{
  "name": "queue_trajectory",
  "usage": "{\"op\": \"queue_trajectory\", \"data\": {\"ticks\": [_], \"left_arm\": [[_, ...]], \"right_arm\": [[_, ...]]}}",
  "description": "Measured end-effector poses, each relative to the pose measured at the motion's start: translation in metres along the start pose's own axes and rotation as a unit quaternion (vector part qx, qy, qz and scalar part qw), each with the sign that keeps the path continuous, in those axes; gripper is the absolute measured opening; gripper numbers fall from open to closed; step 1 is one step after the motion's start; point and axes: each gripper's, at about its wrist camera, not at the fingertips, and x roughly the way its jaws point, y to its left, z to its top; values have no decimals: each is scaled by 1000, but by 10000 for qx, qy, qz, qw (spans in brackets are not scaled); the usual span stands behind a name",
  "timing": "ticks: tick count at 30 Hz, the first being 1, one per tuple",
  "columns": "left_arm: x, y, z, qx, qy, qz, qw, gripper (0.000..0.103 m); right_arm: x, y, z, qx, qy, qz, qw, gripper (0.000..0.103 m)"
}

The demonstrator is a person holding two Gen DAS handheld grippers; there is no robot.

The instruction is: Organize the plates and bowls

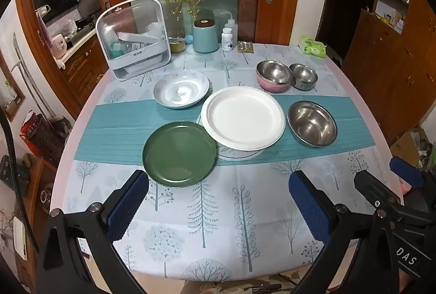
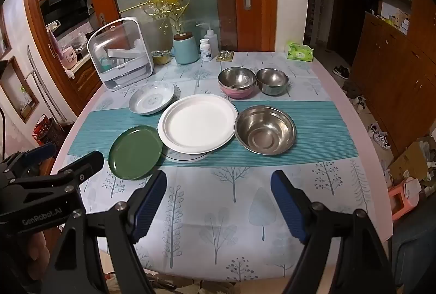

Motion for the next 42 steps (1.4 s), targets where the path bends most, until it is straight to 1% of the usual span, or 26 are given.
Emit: {"op": "queue_trajectory", "data": {"ticks": [4,5,6,7,11,19,42], "left_arm": [[-5,4,-1,28,-78,-31,10000,102],[-9,1,-10,72,-125,0,9999,102],[-2,-4,-1,71,75,67,9999,102],[4,-6,0,79,111,74,9999,102],[7,-7,1,143,150,21,9998,102],[8,-11,3,158,147,-18,9998,102],[13,-10,-3,147,190,-106,9997,100]], "right_arm": [[2,0,1,3,26,3,10000,80],[3,-1,1,6,28,4,10000,80],[3,-1,1,12,25,12,10000,80],[3,-1,1,16,29,12,10000,80],[1,-1,3,38,28,16,10000,80],[7,-6,0,76,57,29,10000,80],[13,-8,-4,133,118,92,9998,80]]}}
